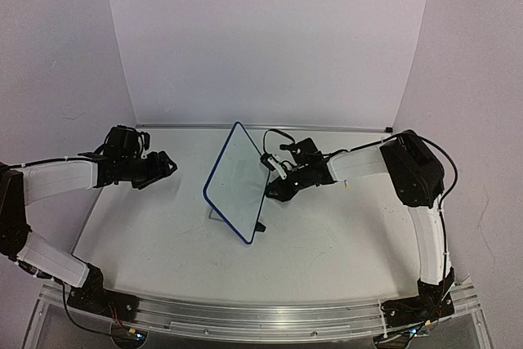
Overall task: Write a sentence on the whiteboard
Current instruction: Adjust the whiteboard stand at the center of the board.
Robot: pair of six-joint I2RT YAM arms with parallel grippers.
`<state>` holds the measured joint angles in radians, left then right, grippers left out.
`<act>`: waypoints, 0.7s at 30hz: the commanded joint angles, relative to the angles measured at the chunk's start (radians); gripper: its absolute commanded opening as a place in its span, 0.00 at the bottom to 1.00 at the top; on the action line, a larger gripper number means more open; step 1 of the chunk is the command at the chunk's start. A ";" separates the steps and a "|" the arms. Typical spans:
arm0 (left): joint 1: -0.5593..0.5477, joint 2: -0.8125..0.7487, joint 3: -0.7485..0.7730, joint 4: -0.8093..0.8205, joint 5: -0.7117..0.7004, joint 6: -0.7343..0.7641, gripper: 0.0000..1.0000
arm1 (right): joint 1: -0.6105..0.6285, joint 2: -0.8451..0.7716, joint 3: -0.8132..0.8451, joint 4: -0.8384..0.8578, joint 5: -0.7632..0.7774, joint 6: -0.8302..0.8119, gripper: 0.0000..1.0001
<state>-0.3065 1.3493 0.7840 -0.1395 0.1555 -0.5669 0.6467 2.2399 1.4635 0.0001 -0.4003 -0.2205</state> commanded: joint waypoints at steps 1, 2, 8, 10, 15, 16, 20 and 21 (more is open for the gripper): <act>0.006 -0.050 -0.014 -0.024 -0.007 0.022 0.75 | 0.014 0.029 0.043 0.008 0.029 -0.013 0.33; 0.006 -0.055 -0.017 -0.027 -0.010 0.022 0.75 | 0.015 0.028 0.041 0.008 0.038 -0.013 0.30; 0.009 -0.082 -0.021 -0.053 -0.029 0.036 0.75 | 0.021 -0.021 -0.064 0.109 0.118 0.031 0.16; 0.010 -0.087 -0.017 -0.067 -0.035 0.043 0.75 | 0.024 -0.044 -0.104 0.149 0.155 0.056 0.13; 0.011 -0.097 -0.008 -0.085 -0.041 0.055 0.75 | 0.034 -0.108 -0.211 0.231 0.245 0.107 0.04; 0.013 -0.099 -0.006 -0.086 -0.043 0.057 0.75 | 0.036 -0.121 -0.231 0.240 0.262 0.117 0.04; 0.015 -0.097 0.005 -0.093 -0.046 0.064 0.75 | 0.047 -0.171 -0.281 0.246 0.363 0.162 0.02; 0.015 -0.096 0.007 -0.093 -0.046 0.065 0.75 | 0.049 -0.186 -0.293 0.245 0.391 0.173 0.02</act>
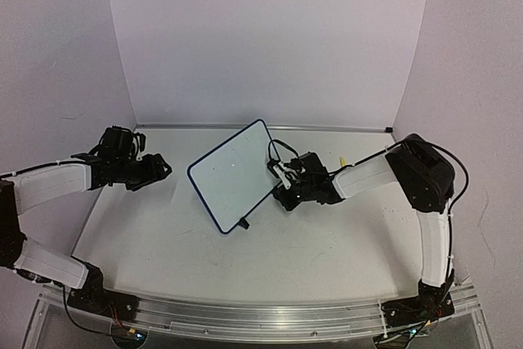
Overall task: Write a sentence on the whiteboard
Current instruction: Adjust the whiteboard stand at the center of the board.
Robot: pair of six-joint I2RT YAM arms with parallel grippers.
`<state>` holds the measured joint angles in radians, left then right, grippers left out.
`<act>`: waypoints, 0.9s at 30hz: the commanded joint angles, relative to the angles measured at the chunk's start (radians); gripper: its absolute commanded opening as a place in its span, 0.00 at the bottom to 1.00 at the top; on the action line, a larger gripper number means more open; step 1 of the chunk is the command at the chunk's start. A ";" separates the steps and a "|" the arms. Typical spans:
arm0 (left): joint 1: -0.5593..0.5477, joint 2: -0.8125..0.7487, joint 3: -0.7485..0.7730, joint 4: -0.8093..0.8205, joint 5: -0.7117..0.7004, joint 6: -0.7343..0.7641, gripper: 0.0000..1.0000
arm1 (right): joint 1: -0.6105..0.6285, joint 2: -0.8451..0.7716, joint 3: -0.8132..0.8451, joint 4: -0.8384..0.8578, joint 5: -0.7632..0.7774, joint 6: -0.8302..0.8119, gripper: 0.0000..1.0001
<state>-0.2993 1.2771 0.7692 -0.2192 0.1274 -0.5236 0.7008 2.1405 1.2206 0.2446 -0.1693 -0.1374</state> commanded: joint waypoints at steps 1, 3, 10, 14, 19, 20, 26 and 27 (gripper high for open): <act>0.008 -0.022 0.024 -0.013 -0.018 0.023 0.75 | -0.004 -0.097 -0.061 -0.005 0.200 0.109 0.01; 0.008 -0.019 0.025 -0.010 -0.017 0.024 0.75 | -0.004 -0.116 -0.076 -0.022 0.281 0.166 0.00; 0.009 0.002 0.027 0.008 -0.004 0.022 0.75 | -0.003 -0.136 -0.104 -0.070 0.461 0.335 0.00; 0.009 -0.005 0.020 0.017 -0.005 0.019 0.75 | -0.003 -0.122 -0.101 -0.088 0.493 0.397 0.00; 0.010 -0.035 0.001 0.018 -0.030 0.011 0.81 | -0.004 -0.118 -0.103 -0.091 0.477 0.422 0.03; 0.010 -0.042 -0.002 0.018 -0.037 0.010 0.83 | -0.004 -0.119 -0.104 -0.091 0.468 0.421 0.07; 0.009 -0.107 -0.024 0.027 -0.056 0.026 0.99 | -0.003 -0.181 -0.137 -0.086 0.385 0.402 0.52; 0.009 -0.125 -0.030 0.028 -0.063 0.032 0.99 | -0.002 -0.201 -0.151 -0.087 0.371 0.401 0.59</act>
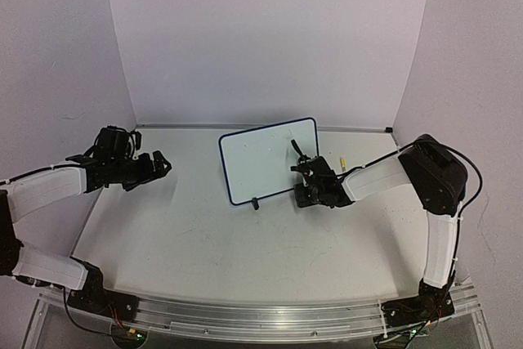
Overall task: Write a sentence on the whiteboard
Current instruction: Adjust the whiteboard stand at the center of the board, then pick up the whiteboard marker from the corner of the board.
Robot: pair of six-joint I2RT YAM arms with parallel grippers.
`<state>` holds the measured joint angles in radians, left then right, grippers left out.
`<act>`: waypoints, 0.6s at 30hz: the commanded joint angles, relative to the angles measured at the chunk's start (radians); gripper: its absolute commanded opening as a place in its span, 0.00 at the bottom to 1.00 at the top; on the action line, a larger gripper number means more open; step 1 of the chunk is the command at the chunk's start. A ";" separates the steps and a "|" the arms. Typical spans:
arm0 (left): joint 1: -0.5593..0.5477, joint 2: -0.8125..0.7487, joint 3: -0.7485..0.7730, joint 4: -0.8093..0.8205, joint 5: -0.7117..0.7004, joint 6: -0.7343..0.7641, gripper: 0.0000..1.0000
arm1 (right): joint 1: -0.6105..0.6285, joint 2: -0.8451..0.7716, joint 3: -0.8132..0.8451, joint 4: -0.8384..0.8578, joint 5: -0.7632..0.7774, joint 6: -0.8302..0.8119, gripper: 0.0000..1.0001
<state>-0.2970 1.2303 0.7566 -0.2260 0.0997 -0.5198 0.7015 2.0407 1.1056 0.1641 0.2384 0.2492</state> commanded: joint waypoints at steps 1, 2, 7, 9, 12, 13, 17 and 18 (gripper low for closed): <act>0.007 -0.095 -0.021 0.033 -0.044 0.035 0.99 | -0.004 -0.129 -0.049 -0.009 -0.051 0.017 0.64; 0.007 -0.112 -0.022 0.024 -0.057 0.042 0.99 | -0.004 -0.153 -0.064 -0.011 -0.068 0.019 0.68; 0.007 -0.170 0.038 -0.084 -0.134 0.102 1.00 | -0.005 -0.319 -0.129 -0.072 -0.114 0.019 0.81; 0.007 -0.184 0.088 -0.129 -0.144 0.145 1.00 | -0.008 -0.392 -0.147 -0.118 -0.099 0.019 0.84; 0.007 -0.185 0.191 -0.193 -0.140 0.206 1.00 | -0.050 -0.472 -0.142 -0.224 -0.097 0.033 0.85; 0.007 -0.174 0.231 -0.225 -0.135 0.226 0.99 | -0.079 -0.492 -0.137 -0.253 -0.122 0.038 0.84; 0.007 -0.069 0.438 -0.358 -0.032 0.331 1.00 | -0.226 -0.523 -0.119 -0.336 -0.259 0.053 0.81; 0.007 -0.038 0.484 -0.372 -0.006 0.352 0.99 | -0.257 -0.520 -0.105 -0.360 -0.280 0.051 0.80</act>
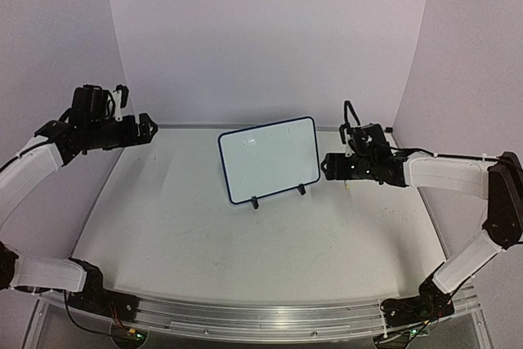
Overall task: Write a sentence on the whiteboard
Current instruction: Pick up the whiteboard marker from the corner of the board.
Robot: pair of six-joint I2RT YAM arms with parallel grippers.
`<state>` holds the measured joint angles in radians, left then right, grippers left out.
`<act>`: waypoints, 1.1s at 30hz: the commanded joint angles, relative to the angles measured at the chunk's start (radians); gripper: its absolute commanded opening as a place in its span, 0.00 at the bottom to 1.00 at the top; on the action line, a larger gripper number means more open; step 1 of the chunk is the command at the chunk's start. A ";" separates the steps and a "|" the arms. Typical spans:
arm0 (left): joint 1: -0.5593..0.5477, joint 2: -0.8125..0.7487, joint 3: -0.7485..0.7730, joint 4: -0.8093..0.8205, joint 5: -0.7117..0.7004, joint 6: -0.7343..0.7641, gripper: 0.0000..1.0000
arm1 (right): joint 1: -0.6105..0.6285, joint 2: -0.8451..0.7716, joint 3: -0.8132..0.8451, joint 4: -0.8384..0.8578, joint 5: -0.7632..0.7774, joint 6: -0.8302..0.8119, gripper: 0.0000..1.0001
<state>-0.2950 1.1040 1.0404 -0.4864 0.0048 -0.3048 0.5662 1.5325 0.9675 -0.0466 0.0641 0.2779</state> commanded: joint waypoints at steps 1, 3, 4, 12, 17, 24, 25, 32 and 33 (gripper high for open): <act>0.006 0.107 0.228 -0.118 0.112 0.152 0.99 | -0.149 -0.004 0.047 -0.169 -0.116 0.016 0.79; 0.007 0.135 0.255 -0.113 0.133 0.186 0.99 | -0.197 0.026 0.086 -0.209 -0.140 -0.001 0.77; 0.008 0.144 0.250 -0.095 0.147 0.207 1.00 | -0.213 0.050 0.109 -0.233 -0.149 -0.008 0.76; 0.008 0.102 0.089 0.057 0.254 0.267 1.00 | -0.261 0.259 0.312 -0.376 -0.120 -0.080 0.66; 0.008 0.110 0.071 0.072 0.301 0.257 0.99 | -0.282 0.396 0.410 -0.407 -0.153 -0.097 0.55; 0.008 0.160 0.075 0.082 0.392 0.226 0.99 | -0.288 0.526 0.501 -0.437 -0.121 -0.121 0.42; 0.008 0.161 0.072 0.085 0.397 0.222 0.99 | -0.288 0.537 0.509 -0.439 -0.115 -0.122 0.41; 0.008 0.165 0.063 0.099 0.408 0.210 0.99 | -0.297 0.594 0.549 -0.454 -0.103 -0.128 0.28; 0.008 0.166 0.064 0.098 0.407 0.210 0.99 | -0.298 0.602 0.552 -0.456 -0.103 -0.127 0.25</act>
<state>-0.2909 1.2679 1.0985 -0.4273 0.3924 -0.0827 0.2784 2.0958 1.4674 -0.4761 -0.0639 0.1555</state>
